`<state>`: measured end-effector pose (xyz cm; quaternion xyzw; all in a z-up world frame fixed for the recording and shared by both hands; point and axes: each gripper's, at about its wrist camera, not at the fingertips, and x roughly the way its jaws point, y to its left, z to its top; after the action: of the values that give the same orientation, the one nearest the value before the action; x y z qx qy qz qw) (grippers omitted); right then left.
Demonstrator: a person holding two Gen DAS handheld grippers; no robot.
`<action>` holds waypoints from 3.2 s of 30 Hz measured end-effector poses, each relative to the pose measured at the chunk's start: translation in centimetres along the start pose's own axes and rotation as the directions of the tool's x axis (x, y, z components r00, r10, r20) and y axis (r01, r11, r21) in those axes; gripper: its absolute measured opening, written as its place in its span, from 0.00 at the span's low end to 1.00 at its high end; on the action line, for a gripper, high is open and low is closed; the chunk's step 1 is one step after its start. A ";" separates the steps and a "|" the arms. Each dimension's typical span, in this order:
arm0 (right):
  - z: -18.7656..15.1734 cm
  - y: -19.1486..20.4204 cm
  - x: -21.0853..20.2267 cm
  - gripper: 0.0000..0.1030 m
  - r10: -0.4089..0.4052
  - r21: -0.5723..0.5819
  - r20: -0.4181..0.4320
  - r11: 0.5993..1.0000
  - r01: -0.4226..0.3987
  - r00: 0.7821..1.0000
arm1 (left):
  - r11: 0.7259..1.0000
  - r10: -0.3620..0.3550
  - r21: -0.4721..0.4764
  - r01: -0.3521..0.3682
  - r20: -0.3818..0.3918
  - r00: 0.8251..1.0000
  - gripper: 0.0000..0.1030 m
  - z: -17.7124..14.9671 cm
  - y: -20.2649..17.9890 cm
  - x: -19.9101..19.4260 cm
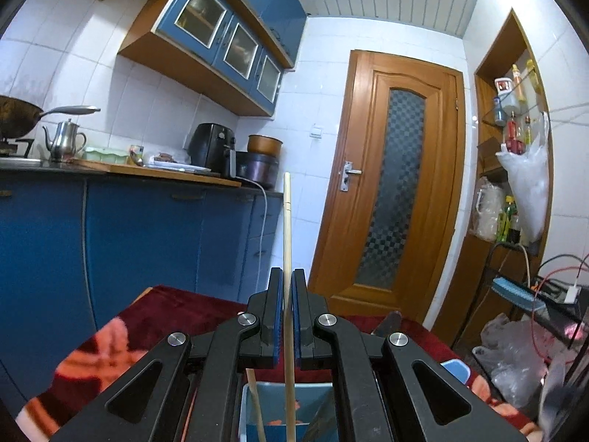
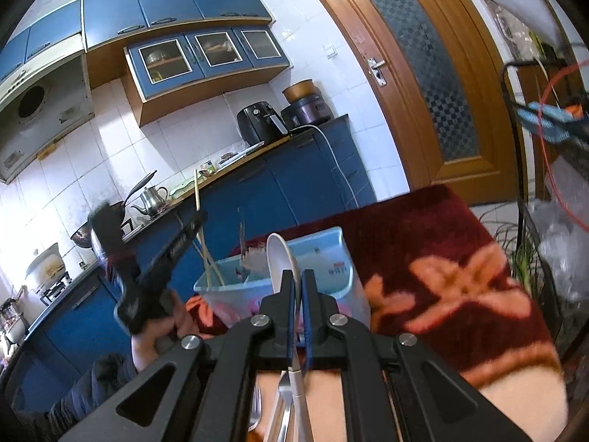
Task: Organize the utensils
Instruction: 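Lift the chopstick and spoon into the blue caddy and open both tools, then pull both open tools back over the remaining utensils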
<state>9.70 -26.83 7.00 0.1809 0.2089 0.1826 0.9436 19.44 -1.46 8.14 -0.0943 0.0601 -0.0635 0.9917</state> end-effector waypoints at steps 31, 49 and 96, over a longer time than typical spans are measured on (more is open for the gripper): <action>3.1 0.4 10.0 0.08 -0.155 -0.121 0.152 0.977 0.174 0.976 | 0.998 0.030 0.054 -0.030 0.000 1.000 0.05 -2.1 -0.8 -0.9; 1.8 1.7 4.2 0.44 -0.107 -0.087 0.045 0.990 0.111 0.993 | 0.995 -0.003 0.101 0.020 -0.164 0.986 0.37 -1.3 -2.0 -4.6; -10.3 -1.8 -2.5 0.55 -0.189 -0.042 -0.261 0.982 0.184 0.947 | 0.999 -0.003 0.032 0.039 -0.734 0.679 0.44 -10.9 -2.8 -11.4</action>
<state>3.36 -26.73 -1.67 0.1263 0.3472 0.1168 0.9219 6.52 -4.56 -0.70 -0.0394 0.4498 -0.1088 0.8856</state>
